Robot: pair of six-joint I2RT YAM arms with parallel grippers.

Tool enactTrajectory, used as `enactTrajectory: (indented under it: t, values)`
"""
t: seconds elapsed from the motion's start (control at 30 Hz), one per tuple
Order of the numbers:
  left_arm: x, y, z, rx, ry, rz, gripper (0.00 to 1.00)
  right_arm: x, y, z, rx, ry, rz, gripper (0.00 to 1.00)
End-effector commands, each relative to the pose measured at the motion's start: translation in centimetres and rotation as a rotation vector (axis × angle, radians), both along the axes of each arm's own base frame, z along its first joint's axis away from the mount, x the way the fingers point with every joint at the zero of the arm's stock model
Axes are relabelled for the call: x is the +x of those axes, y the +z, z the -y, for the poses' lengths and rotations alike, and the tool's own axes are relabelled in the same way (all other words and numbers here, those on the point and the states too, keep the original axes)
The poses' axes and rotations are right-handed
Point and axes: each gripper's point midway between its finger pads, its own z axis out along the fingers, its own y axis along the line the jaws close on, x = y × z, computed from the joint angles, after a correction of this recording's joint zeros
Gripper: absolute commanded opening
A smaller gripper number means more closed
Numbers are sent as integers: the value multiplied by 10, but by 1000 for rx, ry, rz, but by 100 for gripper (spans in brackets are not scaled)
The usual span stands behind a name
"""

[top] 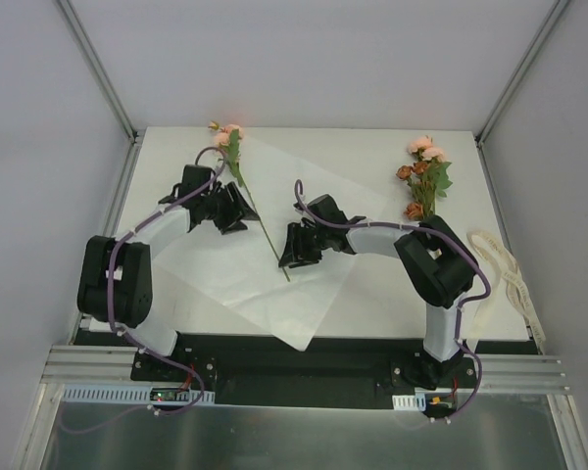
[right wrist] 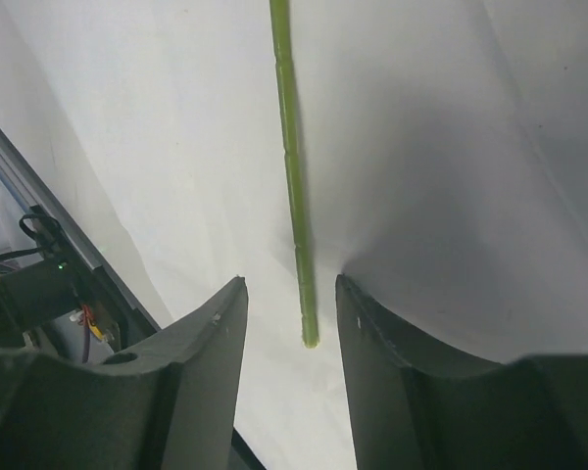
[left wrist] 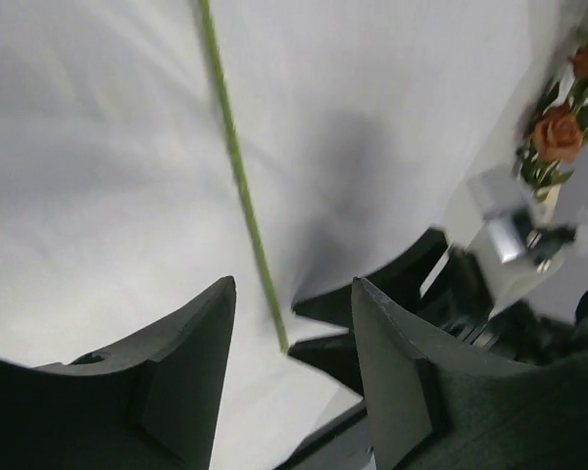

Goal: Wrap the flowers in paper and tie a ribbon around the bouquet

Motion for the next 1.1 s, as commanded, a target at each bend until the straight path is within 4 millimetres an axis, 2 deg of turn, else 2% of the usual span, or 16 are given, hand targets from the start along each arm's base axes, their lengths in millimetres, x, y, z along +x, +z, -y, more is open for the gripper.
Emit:
enactTrajectory:
  t: [0.0,0.03,0.07,0.1,0.13,0.17,0.23,0.27,0.37,0.43,0.47,0.63,0.77,0.87,0.93,1.07]
  values:
    - [70,11,-4,68,78,40,51,0,6,6,-22,29,64,45]
    - [78,6,-6,89,88,32,54,0,4,7,-25,38,67,45]
    - [85,-13,-7,111,93,-12,54,-1,3,7,-28,38,64,45]
    - [99,-6,-7,131,89,11,54,-1,2,9,-31,37,63,44]
    - [105,-10,-8,149,88,10,51,0,1,10,-37,28,69,44]
    - [110,-23,-9,176,86,-7,50,0,4,11,-37,27,78,44]
    - [122,-26,-12,239,70,17,50,-1,1,16,-47,14,72,43]
    - [123,-35,-14,270,62,1,48,-1,2,19,-46,8,69,42]
    - [129,-43,-22,386,67,12,48,0,-1,29,-58,-22,57,40]
    - [134,-45,-17,416,45,32,48,0,-4,33,-65,-34,51,40]
    - [135,-55,-15,427,35,17,47,1,-5,34,-67,-40,46,38]
    - [145,-68,-11,491,19,21,40,1,-8,35,-73,-52,37,33]
    - [147,-78,-13,540,1,23,30,-1,-11,39,-86,-53,36,31]
    - [149,-79,-11,556,-19,37,18,-2,-15,39,-90,-58,24,30]
    - [153,-76,-11,577,-36,58,10,-2,-16,37,-82,-56,19,29]
    - [153,-71,-4,585,-88,89,1,-6,-24,33,-67,-39,-9,24]
